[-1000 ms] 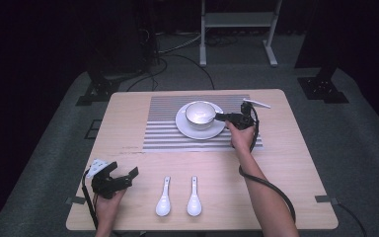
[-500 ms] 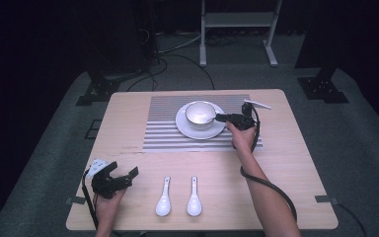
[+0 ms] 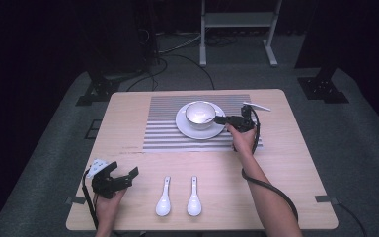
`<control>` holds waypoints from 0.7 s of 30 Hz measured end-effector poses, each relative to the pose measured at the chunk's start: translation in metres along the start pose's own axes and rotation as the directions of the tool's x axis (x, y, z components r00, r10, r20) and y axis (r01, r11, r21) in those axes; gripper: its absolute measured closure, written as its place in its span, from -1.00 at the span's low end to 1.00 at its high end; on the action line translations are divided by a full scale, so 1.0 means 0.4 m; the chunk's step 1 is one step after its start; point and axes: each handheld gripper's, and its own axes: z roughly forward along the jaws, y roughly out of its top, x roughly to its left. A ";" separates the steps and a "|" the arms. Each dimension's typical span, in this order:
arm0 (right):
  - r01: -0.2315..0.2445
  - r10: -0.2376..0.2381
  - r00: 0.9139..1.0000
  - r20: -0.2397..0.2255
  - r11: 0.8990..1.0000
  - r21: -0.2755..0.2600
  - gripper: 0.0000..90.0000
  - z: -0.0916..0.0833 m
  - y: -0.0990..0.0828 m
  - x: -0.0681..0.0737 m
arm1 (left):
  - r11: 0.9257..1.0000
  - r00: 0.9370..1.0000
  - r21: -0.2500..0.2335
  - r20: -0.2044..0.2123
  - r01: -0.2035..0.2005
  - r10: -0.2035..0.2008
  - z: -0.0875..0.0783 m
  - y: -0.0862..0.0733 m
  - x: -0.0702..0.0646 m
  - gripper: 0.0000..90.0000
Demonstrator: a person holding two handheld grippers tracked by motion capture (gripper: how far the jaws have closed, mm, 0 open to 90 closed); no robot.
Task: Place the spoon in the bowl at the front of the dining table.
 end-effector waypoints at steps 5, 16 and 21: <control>0.010 -0.010 1.000 0.001 1.000 0.014 0.57 -0.005 -0.013 -0.001 | 1.000 1.000 0.002 -0.003 -0.007 0.007 0.000 0.000 -0.002 -0.99; 0.037 -0.036 0.999 -0.024 0.997 0.067 0.39 -0.026 -0.049 0.002 | 1.000 1.000 0.003 -0.006 -0.008 0.008 0.000 0.000 -0.002 -0.99; 0.043 -0.040 0.998 -0.039 0.996 0.084 0.31 -0.039 -0.068 -0.007 | 1.000 1.000 0.004 -0.006 -0.011 0.011 0.000 0.000 -0.002 -0.99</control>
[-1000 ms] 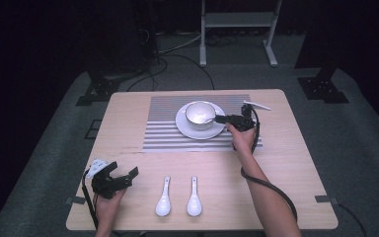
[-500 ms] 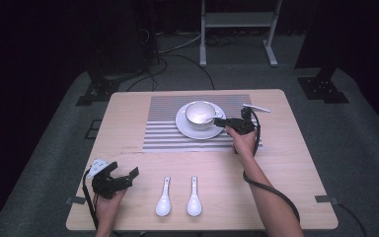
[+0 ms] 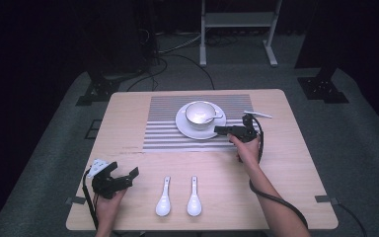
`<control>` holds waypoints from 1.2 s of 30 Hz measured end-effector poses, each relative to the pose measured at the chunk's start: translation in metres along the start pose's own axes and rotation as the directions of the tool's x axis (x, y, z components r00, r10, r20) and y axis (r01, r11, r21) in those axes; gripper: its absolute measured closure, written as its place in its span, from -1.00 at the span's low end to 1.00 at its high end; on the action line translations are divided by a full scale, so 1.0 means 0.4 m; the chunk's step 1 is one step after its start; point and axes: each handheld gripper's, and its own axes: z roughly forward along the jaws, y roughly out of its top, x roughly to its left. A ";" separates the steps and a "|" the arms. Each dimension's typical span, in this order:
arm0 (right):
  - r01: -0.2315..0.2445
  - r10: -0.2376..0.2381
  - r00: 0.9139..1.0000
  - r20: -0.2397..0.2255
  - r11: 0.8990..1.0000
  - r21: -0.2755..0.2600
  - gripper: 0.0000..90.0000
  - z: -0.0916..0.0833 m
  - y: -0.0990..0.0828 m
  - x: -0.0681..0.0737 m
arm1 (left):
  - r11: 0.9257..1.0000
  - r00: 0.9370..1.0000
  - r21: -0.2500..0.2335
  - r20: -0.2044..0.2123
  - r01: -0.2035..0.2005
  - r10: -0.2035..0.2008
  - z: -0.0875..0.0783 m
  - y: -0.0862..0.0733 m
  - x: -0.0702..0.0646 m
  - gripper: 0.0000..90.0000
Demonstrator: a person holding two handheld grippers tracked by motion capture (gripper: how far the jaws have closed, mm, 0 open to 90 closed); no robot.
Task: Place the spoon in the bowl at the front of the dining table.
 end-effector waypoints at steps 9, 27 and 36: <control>0.020 -0.020 1.000 -0.011 0.999 0.031 0.20 -0.019 -0.027 0.003 | 1.000 1.000 0.000 0.000 0.002 -0.002 0.000 0.000 -0.001 -0.99; 0.059 -0.055 0.997 -0.056 0.996 0.065 0.00 -0.043 -0.090 0.012 | 1.000 1.000 0.002 -0.003 -0.001 0.001 0.000 0.000 -0.001 -0.99; 0.075 -0.070 0.996 -0.060 0.993 0.086 -0.08 -0.063 -0.113 0.020 | 1.000 1.000 0.004 -0.006 -0.003 0.003 0.001 0.000 -0.002 -0.99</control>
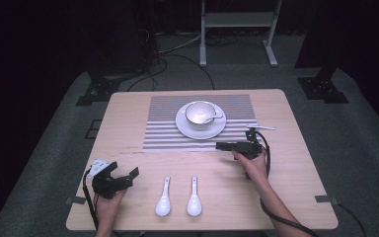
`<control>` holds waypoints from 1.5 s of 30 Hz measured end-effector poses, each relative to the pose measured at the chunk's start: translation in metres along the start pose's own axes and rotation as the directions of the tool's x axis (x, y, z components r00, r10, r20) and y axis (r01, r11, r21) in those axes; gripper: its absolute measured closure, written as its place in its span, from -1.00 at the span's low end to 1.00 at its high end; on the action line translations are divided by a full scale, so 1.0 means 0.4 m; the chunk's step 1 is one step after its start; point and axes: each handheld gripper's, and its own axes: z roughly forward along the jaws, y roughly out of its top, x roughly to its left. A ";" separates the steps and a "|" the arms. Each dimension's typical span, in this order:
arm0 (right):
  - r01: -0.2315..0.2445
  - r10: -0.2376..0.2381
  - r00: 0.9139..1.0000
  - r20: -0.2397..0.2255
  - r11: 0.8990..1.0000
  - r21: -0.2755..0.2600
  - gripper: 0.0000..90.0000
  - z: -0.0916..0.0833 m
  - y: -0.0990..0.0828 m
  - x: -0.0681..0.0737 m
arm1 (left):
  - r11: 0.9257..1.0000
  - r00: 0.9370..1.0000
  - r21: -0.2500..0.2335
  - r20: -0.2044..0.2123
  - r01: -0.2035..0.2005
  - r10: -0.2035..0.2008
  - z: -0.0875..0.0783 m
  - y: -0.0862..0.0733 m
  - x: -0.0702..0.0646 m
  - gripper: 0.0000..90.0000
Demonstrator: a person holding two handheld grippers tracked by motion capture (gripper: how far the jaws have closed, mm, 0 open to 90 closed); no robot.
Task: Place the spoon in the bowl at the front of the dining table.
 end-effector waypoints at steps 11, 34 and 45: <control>0.016 -0.016 1.000 0.000 1.000 0.021 -0.18 -0.014 -0.035 0.002 | 1.000 1.000 0.000 -0.002 0.000 0.000 0.000 0.000 0.000 -0.99; 0.047 -0.047 0.999 -0.017 0.998 0.031 -0.19 -0.066 -0.102 0.018 | 1.000 1.000 0.002 -0.007 -0.002 0.002 0.000 0.000 -0.001 -0.99; 0.050 -0.049 0.999 -0.016 0.998 0.028 -0.19 -0.096 -0.137 0.012 | 1.000 1.000 0.006 -0.011 -0.007 0.007 0.001 0.000 -0.004 -0.99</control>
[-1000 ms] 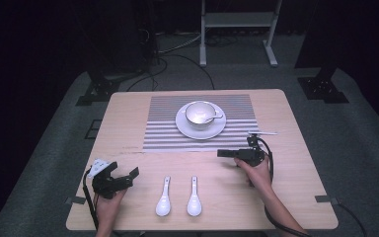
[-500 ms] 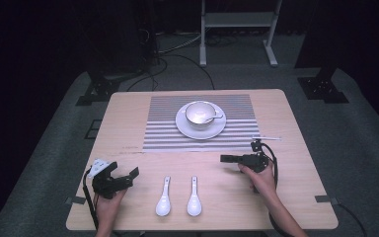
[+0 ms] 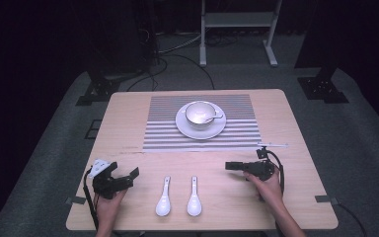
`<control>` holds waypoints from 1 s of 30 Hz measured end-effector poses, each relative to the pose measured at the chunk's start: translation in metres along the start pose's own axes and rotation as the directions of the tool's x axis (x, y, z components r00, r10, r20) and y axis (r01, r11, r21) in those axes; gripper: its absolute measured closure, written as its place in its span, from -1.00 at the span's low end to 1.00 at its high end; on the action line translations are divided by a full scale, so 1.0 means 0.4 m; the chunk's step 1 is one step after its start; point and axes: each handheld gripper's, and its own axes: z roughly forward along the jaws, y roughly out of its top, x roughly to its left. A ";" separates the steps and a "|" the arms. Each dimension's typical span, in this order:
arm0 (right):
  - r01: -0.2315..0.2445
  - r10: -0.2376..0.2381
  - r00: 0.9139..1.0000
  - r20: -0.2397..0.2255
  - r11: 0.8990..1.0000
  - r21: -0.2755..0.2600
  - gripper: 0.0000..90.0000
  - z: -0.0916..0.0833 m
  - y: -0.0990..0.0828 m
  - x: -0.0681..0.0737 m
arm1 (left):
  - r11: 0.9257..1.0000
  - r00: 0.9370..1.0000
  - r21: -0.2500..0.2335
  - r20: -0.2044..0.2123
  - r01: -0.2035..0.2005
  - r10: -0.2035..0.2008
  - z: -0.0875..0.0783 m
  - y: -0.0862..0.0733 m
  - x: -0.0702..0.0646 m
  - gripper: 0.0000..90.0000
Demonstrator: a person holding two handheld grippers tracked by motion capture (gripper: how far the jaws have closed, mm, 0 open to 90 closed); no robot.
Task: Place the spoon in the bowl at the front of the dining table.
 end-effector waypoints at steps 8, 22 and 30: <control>-0.007 0.007 1.000 -0.016 1.000 0.002 -0.19 -0.007 -0.025 -0.002 | 1.000 1.000 -0.001 0.001 0.004 -0.004 -0.001 0.000 0.001 -0.99; -0.011 0.011 0.999 -0.032 1.000 0.013 -0.19 -0.021 -0.065 0.001 | 1.000 1.000 0.001 -0.002 0.001 -0.001 0.000 0.000 0.000 -0.99; -0.009 0.010 0.999 -0.040 1.000 0.012 -0.19 -0.033 -0.085 0.005 | 1.000 1.000 0.001 -0.002 -0.001 0.001 0.000 0.000 0.000 -0.99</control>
